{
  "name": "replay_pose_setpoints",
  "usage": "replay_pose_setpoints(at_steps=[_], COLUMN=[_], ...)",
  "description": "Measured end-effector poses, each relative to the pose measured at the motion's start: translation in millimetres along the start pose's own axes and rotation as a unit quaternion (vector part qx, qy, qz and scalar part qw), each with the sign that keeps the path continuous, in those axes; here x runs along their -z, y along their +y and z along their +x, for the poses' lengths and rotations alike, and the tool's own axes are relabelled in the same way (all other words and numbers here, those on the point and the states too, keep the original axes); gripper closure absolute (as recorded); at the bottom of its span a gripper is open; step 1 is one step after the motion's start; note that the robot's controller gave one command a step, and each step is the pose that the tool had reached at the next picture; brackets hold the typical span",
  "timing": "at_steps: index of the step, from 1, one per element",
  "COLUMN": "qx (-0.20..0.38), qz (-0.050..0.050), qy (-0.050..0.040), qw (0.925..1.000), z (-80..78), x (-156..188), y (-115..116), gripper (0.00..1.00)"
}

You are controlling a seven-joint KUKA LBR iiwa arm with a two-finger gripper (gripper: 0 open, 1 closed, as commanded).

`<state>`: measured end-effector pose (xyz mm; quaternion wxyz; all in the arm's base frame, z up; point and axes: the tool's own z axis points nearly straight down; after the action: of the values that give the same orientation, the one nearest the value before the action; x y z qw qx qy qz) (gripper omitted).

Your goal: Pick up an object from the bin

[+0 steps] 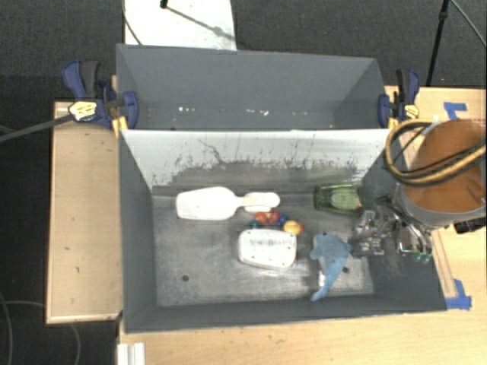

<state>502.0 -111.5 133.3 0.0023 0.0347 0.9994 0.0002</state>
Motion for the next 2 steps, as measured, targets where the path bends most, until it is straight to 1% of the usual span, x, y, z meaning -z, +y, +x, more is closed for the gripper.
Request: replay_pose_setpoints(at_steps=[1,2], qx=[-0.003,0.051], qz=[0.000,0.000], qy=[0.0051,0.0000], qw=[1.0000,0.9987], z=[-13.4,-27.2], x=[35.1,122.8], y=[-0.3,37.2], gripper=[1.00,0.00])
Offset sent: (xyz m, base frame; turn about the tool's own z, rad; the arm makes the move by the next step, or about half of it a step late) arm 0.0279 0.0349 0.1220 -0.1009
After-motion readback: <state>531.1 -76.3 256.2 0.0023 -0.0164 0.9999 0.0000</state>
